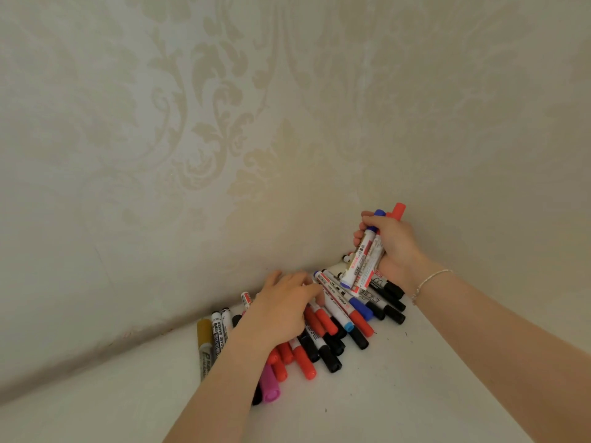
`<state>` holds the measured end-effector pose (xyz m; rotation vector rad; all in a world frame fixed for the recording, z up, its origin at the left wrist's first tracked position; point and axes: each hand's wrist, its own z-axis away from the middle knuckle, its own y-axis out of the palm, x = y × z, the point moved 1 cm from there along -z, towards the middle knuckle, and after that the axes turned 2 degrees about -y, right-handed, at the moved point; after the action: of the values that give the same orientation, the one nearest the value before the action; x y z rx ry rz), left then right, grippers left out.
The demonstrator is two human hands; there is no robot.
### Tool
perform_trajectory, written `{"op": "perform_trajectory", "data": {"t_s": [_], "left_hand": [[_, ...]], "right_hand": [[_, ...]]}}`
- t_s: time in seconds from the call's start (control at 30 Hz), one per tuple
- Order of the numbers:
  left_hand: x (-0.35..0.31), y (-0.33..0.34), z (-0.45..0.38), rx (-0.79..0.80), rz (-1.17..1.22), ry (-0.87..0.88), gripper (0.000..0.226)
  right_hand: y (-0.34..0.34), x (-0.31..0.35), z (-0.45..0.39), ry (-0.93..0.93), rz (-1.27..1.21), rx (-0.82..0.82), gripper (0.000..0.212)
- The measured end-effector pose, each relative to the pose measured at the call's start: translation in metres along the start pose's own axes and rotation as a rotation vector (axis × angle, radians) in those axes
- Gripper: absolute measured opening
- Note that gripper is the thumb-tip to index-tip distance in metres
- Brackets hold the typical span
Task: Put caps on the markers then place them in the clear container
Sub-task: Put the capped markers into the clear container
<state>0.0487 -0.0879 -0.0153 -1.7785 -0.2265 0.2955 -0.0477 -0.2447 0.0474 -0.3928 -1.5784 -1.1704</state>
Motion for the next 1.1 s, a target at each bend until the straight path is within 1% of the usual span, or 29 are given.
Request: {"op": "perform_trajectory", "data": {"t_s": [0.1,0.23,0.33,0.5,0.6,0.7,0.8,0.87,1.1], "left_hand": [[0.0,0.004,0.001,0.004,-0.013,0.005,0.05],[0.003,0.009,0.003,-0.013,0.022,0.007,0.043],[0.003,0.011,0.002,0.0,0.048,-0.017,0.038],[0.006,0.007,-0.001,-0.027,0.048,-0.061,0.026],[0.007,0.004,0.0,0.029,0.087,-0.037,0.031],[0.006,0.003,0.0,0.035,0.154,0.001,0.036],[0.005,0.001,-0.001,0.055,0.2,-0.009,0.037],[0.005,-0.001,-0.002,0.054,0.184,-0.011,0.036],[-0.004,-0.001,0.001,0.097,0.1,-0.002,0.015]], "right_hand": [[0.001,0.002,0.001,0.019,-0.033,0.004,0.009],[0.004,0.003,0.002,0.055,-0.104,0.02,0.01],[0.006,0.003,0.003,0.066,-0.112,0.033,0.008],[0.006,0.002,0.002,0.072,-0.148,0.033,0.008],[0.006,0.002,0.001,0.072,-0.154,0.032,0.008],[0.007,-0.001,0.001,0.09,-0.16,0.035,0.008],[0.009,-0.003,0.002,0.097,-0.144,0.033,0.007],[0.01,-0.004,0.003,0.094,-0.128,0.037,0.007],[0.013,-0.001,0.005,0.078,-0.117,0.041,0.01]]}}
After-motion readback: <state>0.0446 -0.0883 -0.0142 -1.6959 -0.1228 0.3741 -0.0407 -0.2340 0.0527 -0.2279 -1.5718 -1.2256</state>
